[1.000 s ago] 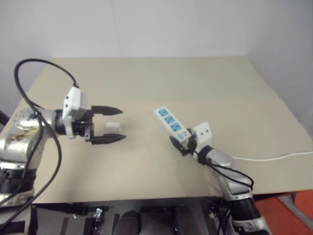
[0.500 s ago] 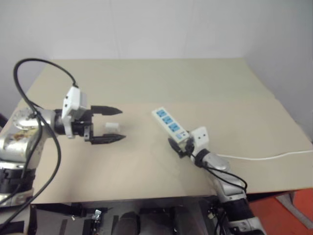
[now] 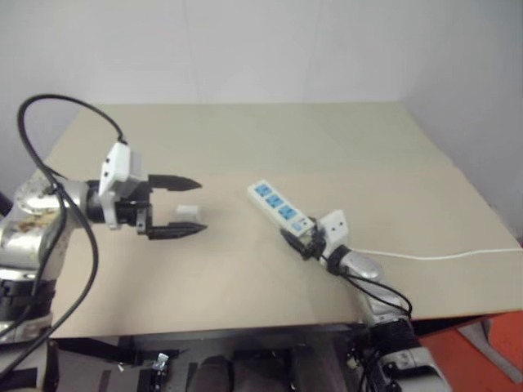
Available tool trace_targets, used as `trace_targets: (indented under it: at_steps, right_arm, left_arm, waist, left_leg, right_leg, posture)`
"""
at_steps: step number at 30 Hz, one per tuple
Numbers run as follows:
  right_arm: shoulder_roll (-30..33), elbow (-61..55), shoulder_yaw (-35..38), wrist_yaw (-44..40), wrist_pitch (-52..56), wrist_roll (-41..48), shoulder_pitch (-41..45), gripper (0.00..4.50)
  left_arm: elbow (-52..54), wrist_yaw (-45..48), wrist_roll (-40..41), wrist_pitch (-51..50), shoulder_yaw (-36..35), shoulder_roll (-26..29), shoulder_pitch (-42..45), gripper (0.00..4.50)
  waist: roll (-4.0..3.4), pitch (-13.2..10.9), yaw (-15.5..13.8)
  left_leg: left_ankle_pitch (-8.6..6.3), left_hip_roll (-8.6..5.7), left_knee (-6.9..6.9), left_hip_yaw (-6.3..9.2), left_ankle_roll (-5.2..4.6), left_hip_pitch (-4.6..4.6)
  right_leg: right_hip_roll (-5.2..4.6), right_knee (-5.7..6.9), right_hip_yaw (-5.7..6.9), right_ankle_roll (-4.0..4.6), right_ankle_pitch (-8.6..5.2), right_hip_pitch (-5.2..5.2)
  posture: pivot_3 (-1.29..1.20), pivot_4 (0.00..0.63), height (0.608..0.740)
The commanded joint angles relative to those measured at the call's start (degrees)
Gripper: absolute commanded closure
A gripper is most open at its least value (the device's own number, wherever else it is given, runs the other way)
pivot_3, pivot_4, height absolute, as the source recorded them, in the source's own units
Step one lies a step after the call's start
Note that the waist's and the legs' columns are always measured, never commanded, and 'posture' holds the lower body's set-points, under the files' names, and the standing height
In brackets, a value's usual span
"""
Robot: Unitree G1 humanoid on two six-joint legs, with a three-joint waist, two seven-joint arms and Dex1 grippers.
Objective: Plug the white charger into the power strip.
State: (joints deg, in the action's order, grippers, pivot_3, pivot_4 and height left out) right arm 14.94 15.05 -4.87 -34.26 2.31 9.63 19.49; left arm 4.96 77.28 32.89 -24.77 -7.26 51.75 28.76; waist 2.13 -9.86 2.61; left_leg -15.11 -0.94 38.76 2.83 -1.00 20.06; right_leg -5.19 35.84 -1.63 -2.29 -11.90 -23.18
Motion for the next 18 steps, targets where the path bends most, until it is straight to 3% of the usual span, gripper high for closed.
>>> trace_targets:
  at_steps: [1, 9, 18]
  right_arm:
    - [4.43, 0.12, 0.41, -11.32, -0.53, 3.62, 2.59, 1.05]
    - [13.0, 1.33, -0.33, -35.0, 1.84, 10.15, 7.88, 1.05]
    - [13.45, 9.72, -2.55, -43.1, -4.75, 5.95, 10.91, 1.05]
  left_arm:
    - [-2.09, 2.03, -0.88, 1.89, -0.18, 1.59, 2.66, 0.0]
    - [-6.41, 6.05, -3.1, 4.09, 1.61, 2.21, 5.38, 0.0]
    - [-10.1, 9.76, -5.31, 5.86, 3.24, 3.29, 7.35, 0.0]
  waist:
    - [-0.1, -0.12, -0.16]
    - [-0.21, -0.27, -0.05]
    - [-0.2, -0.4, -0.12]
  left_leg:
    - [0.0, 0.0, -0.01, 0.01, 0.0, 0.09]
    - [-0.07, -0.07, -0.02, -0.04, 0.02, 1.2]
    - [-0.1, -0.08, -0.02, -0.25, -0.01, 1.21]
  right_leg:
    - [0.0, 0.0, 0.01, 0.01, 0.0, -0.08]
    - [-0.06, 0.1, -0.01, 0.33, 0.17, -1.26]
    - [-0.07, 0.08, 0.03, 0.33, 0.18, -1.23]
  posture:
    - [0.0, 0.15, 0.74]
    - [0.0, 0.15, 0.74]
    - [0.0, 0.15, 0.74]
